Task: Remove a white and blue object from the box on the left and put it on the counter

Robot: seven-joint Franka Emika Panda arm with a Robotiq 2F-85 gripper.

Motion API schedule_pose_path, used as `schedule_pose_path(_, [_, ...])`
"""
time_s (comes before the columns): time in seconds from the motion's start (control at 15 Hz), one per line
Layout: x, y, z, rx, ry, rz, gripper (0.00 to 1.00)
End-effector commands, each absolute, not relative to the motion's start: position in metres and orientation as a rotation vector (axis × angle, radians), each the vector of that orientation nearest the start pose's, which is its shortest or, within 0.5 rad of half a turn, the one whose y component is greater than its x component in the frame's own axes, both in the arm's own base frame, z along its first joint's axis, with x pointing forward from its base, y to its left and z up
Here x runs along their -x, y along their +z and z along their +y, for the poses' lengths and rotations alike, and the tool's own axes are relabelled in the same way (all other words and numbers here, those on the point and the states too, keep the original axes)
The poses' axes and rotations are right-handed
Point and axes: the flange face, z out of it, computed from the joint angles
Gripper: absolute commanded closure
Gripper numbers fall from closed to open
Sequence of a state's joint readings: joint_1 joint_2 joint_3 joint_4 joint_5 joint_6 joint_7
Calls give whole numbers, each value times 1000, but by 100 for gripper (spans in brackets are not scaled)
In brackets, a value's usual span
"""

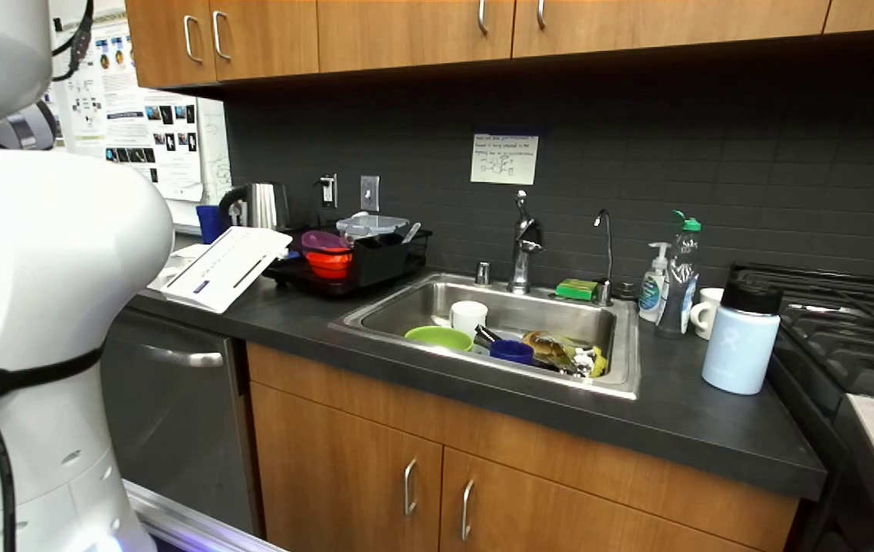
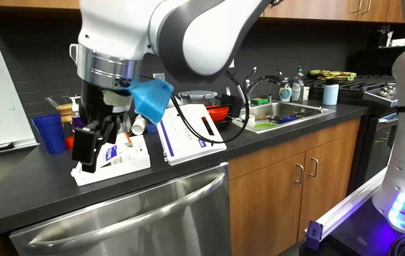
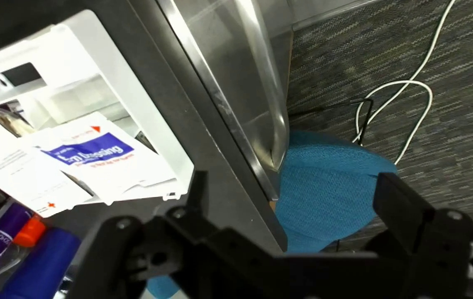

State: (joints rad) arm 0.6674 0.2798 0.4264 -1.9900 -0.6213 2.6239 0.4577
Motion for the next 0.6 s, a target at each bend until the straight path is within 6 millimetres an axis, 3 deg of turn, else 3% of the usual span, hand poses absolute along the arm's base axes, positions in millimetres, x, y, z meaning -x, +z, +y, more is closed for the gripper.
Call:
schedule_pose_path(0.0, [-308,380,579,2632,-798,-1439,0])
schedule_pose_path(0.27, [-334,402,581,2742,-840,-1114,0])
schedule_pose_path(0.53, [-363,414,564,2841,-819,-774,0])
